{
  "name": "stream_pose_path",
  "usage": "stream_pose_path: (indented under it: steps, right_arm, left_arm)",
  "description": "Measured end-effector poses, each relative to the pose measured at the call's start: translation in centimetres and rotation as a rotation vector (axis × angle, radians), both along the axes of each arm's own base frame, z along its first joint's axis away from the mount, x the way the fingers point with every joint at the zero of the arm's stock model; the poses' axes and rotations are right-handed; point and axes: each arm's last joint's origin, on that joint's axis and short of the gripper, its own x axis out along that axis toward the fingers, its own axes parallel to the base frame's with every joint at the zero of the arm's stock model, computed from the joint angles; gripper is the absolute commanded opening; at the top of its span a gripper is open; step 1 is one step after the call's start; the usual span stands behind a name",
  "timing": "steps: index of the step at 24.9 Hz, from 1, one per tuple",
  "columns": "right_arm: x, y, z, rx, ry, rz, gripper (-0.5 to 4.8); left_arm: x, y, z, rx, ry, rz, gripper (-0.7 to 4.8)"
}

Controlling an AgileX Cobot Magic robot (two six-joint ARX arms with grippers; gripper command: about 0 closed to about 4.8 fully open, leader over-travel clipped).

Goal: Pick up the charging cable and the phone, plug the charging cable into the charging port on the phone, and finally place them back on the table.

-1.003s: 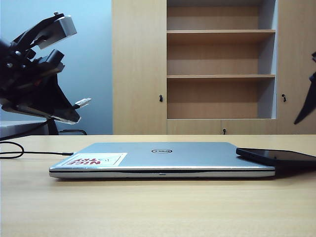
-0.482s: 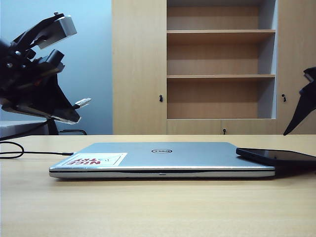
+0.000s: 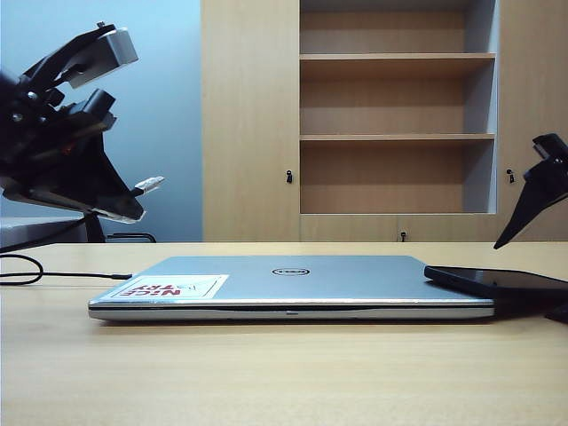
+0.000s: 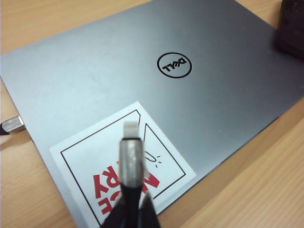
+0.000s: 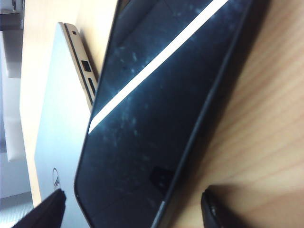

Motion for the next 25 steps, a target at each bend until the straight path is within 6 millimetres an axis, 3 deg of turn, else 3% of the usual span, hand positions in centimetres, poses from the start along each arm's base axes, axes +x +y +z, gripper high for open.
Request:
stream_pose_path:
  steps: [17, 25]
  right_arm:
    - [2.1, 0.2, -1.0, 0.010, -0.109, 0.003, 3.87]
    - [2.3, 0.2, -1.0, 0.008, -0.121, 0.004, 3.87]
  left_arm:
    - [0.0, 0.0, 0.0, 0.000, 0.000, 0.000, -0.07]
    - [0.0, 0.0, 0.0, 0.000, 0.000, 0.000, -0.07]
